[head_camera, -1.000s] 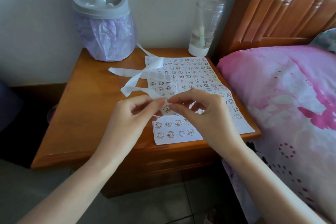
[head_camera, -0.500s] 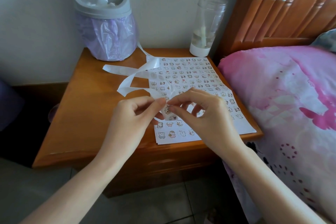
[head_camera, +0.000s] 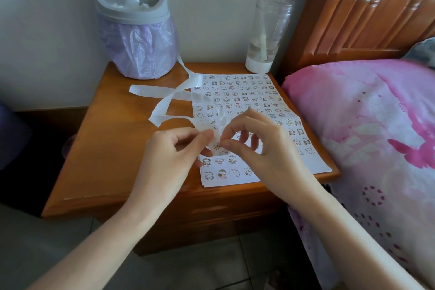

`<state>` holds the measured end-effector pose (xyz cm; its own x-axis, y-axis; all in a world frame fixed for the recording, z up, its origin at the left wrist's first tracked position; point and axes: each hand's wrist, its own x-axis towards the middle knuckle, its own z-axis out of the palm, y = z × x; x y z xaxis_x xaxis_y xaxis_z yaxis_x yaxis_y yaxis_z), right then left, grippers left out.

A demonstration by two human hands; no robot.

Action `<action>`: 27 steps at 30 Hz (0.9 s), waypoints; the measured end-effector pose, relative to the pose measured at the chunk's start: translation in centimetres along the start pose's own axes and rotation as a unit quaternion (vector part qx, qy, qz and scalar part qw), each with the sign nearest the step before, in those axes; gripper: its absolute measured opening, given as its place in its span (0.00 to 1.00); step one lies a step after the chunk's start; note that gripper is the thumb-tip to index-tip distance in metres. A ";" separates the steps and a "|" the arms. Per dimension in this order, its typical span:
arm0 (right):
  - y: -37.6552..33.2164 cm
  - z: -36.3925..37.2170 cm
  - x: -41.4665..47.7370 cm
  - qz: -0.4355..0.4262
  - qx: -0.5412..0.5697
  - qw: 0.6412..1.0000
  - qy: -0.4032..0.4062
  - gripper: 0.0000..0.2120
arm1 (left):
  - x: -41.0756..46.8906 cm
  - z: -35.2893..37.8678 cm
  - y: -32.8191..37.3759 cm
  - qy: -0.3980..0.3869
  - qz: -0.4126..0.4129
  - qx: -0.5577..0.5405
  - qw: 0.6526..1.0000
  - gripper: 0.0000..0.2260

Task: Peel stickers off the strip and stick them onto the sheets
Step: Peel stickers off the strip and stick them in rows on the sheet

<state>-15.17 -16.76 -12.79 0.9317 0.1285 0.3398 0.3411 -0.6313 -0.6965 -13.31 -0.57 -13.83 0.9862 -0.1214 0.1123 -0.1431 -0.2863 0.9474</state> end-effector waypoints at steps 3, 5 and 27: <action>-0.5 -1.2 0.1 0.024 0.047 0.998 -0.030 0.03 | 0.1 -0.2 -0.2 0.006 0.003 0.010 1.000 0.09; -0.2 -2.7 0.2 0.061 0.077 0.994 -0.037 0.04 | 0.1 -0.3 -0.2 0.007 0.004 0.010 1.000 0.09; 1.8 -5.7 0.2 0.319 0.025 0.928 -0.190 0.05 | 0.1 -0.1 -1.4 -0.037 0.000 0.067 0.997 0.06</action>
<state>-15.13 -22.22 -10.35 0.9198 0.0069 -0.3923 -0.2987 -0.6360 -0.7115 -12.97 -0.06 -15.10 0.9782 -0.1900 0.0841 -0.1570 -0.4107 0.8982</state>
